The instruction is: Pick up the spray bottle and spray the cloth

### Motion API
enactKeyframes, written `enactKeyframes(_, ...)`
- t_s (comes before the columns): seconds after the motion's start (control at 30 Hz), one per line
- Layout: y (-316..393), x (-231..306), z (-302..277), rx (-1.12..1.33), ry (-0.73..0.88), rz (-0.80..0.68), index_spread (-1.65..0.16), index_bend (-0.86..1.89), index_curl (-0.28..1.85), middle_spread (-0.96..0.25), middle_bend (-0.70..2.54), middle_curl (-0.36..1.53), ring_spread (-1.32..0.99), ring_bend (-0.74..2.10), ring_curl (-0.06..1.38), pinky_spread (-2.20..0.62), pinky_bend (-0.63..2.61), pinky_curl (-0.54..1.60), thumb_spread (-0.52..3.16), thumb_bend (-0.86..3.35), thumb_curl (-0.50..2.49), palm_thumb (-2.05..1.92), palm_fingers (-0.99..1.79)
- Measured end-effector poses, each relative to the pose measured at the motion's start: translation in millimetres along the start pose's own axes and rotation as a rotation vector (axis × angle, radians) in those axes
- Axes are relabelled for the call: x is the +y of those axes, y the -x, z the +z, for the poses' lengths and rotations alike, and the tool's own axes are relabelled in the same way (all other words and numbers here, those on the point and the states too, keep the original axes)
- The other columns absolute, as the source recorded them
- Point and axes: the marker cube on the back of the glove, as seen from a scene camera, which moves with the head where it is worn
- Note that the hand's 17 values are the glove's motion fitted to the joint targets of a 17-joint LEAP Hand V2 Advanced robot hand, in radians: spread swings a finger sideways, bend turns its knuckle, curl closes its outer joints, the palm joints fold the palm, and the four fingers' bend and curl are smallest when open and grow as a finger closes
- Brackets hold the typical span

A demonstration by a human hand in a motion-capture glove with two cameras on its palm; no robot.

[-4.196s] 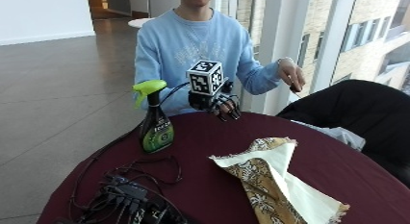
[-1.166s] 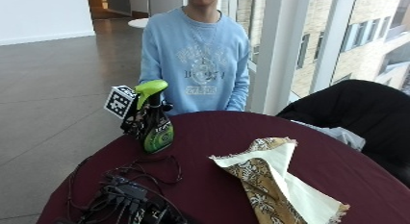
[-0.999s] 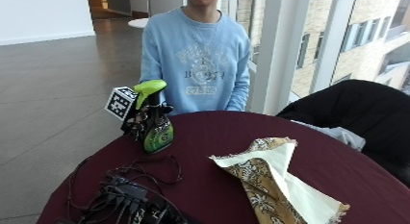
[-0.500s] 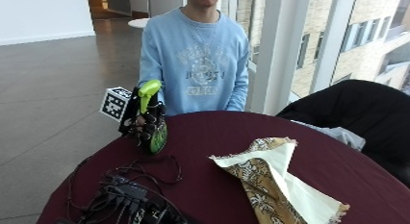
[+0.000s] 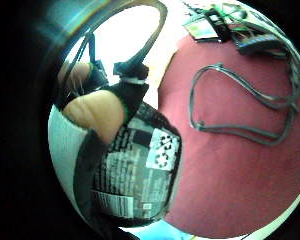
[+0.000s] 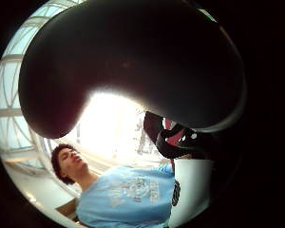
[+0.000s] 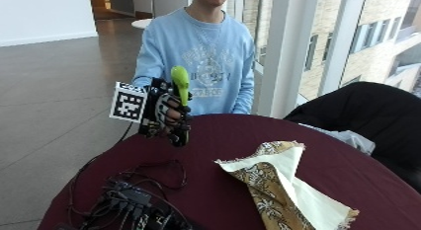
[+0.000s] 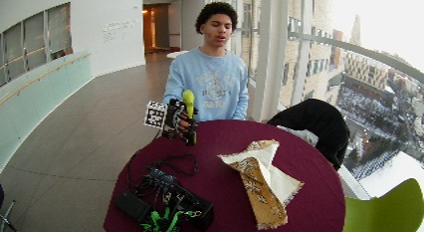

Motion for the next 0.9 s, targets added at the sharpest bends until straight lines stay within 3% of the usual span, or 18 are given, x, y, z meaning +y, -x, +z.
enactKeyframes(0.27,29,-56,34,0.007,0.339,0.118,-0.22,0.15,0.41,-0.1,0.37,0.47,0.0,0.48,0.38,0.31,0.14,0.23,0.9,-0.02,0.57,0.92,0.98)
enactKeyframes(0.5,34,-92,58,0.07,0.513,0.263,-0.21,0.15,0.41,-0.09,0.37,0.47,0.0,0.48,0.38,0.31,0.14,0.22,0.92,-0.02,0.58,0.9,0.99)
enactKeyframes(0.7,32,-105,77,0.01,0.602,0.406,-0.21,0.14,0.41,-0.08,0.38,0.48,0.01,0.47,0.39,0.31,0.14,0.22,0.95,-0.02,0.58,0.88,0.97)
enactKeyframes(0.9,36,-113,87,0.02,0.619,0.439,-0.2,0.14,0.41,-0.08,0.38,0.48,0.01,0.47,0.39,0.31,0.14,0.22,0.98,-0.02,0.58,0.88,0.97)
